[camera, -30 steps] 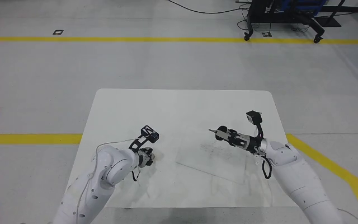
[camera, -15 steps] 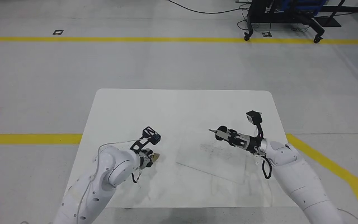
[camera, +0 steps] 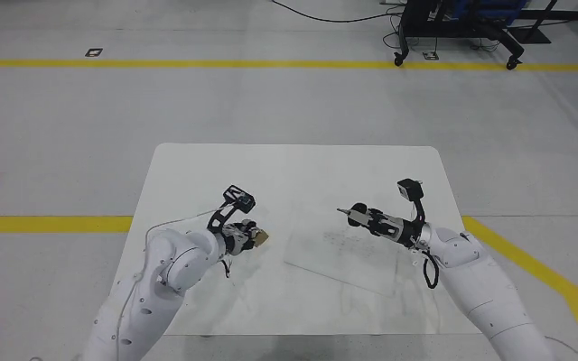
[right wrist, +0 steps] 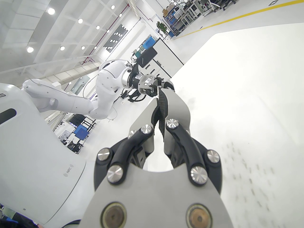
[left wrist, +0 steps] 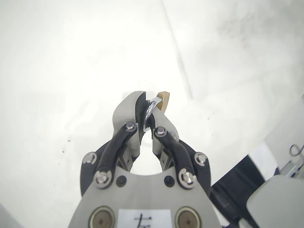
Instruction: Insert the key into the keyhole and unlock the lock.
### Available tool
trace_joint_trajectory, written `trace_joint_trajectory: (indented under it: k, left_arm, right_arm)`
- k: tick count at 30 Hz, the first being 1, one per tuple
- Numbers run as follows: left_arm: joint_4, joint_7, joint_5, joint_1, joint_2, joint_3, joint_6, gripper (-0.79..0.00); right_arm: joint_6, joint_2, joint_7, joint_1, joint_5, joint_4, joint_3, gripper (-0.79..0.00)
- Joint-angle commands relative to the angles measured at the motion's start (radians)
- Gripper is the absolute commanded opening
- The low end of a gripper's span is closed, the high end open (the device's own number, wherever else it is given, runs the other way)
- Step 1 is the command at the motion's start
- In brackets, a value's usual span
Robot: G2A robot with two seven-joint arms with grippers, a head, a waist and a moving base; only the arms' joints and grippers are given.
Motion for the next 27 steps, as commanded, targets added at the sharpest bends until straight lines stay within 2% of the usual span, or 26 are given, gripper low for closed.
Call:
trace_joint_trajectory:
  k: [1, 5, 12, 16, 20, 23, 27]
  left_arm:
    - [0.020, 0.103, -0.153, 0.015, -0.003, -0.037, -0.031, -0.785]
    - [0.061, 0.197, -0.260, 0.014, -0.007, -0.058, -0.112, -0.785]
    - [0.064, 0.203, -0.275, 0.017, -0.007, -0.058, -0.107, -0.785]
    - [0.180, 0.232, -0.614, -0.006, -0.024, -0.065, -0.110, -0.785]
    - [0.337, 0.199, -0.941, -0.080, -0.045, -0.043, -0.158, -0.785]
    - [0.399, 0.148, -0.996, -0.124, -0.053, -0.013, -0.198, -0.785]
    - [0.423, 0.063, -1.079, -0.139, -0.055, -0.003, -0.246, -0.785]
  right_arm:
    - [0.000, 0.000, 0.000, 0.000, 0.000, 0.000, 0.000, -0.785]
    - [0.000, 0.000, 0.000, 0.000, 0.000, 0.000, 0.000, -0.785]
    - [0.000, 0.000, 0.000, 0.000, 0.000, 0.000, 0.000, -0.785]
    - [0.034, -0.004, -0.053, -0.007, -0.012, -0.045, -0.003, -0.785]
    - [0.060, -0.019, -0.116, 0.003, 0.016, -0.063, -0.035, -0.785]
    - [0.071, -0.031, -0.139, 0.024, 0.034, -0.072, -0.069, -0.785]
    - [0.089, -0.051, -0.174, 0.061, 0.044, -0.079, -0.115, -0.785]
